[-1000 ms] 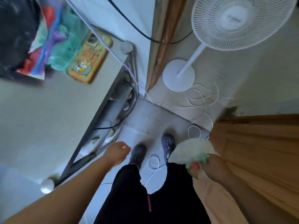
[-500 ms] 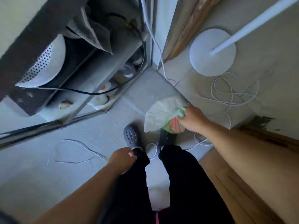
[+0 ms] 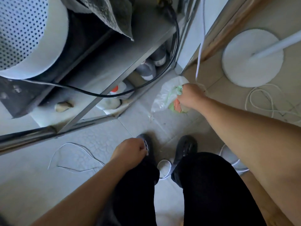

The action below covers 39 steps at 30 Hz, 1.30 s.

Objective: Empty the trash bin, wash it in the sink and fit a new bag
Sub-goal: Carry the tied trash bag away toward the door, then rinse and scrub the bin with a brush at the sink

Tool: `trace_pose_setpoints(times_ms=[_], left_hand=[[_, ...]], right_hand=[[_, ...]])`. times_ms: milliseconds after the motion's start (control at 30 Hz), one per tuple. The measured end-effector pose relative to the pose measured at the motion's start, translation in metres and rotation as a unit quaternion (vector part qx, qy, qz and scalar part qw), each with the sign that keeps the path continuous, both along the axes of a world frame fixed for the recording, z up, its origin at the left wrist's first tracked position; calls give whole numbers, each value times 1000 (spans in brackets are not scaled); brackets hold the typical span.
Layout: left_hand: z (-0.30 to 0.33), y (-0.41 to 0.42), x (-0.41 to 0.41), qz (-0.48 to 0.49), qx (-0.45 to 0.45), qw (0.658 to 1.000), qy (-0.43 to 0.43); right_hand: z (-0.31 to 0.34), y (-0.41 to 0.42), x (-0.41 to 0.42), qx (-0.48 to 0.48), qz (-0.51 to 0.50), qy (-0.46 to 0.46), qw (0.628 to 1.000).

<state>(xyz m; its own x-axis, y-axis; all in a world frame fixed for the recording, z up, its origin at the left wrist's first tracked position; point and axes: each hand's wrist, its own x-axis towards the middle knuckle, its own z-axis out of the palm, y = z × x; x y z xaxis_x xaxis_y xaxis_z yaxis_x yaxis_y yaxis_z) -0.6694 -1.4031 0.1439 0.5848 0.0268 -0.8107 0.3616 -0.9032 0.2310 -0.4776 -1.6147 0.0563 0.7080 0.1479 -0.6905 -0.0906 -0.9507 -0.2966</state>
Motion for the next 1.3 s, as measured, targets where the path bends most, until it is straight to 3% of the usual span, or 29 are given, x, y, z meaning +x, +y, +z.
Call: trace_pose_setpoints(times_ms=[200,400,633,767,1000,1300], left_hand=[[-20,23,15,9,24,999,-20],[-34,47,18,36,27,999,-24],[-24,46,6,45,26,998,-21],[-1,35,-12,55,41,998,-9],[108,16,-55,36,16,998,50],[316,12,-130,257,-49,964,40]], right_hand=[[-35,20,24,-13,-36,-48,998],[-69,21,24,-15,-39,14,999],[-38,20,16,43,-112,-20,993],[7,18,-3,30,-97,-28,994],[148,16,-70,19,88,123,988],[370,3,-155,9,132,163,978]])
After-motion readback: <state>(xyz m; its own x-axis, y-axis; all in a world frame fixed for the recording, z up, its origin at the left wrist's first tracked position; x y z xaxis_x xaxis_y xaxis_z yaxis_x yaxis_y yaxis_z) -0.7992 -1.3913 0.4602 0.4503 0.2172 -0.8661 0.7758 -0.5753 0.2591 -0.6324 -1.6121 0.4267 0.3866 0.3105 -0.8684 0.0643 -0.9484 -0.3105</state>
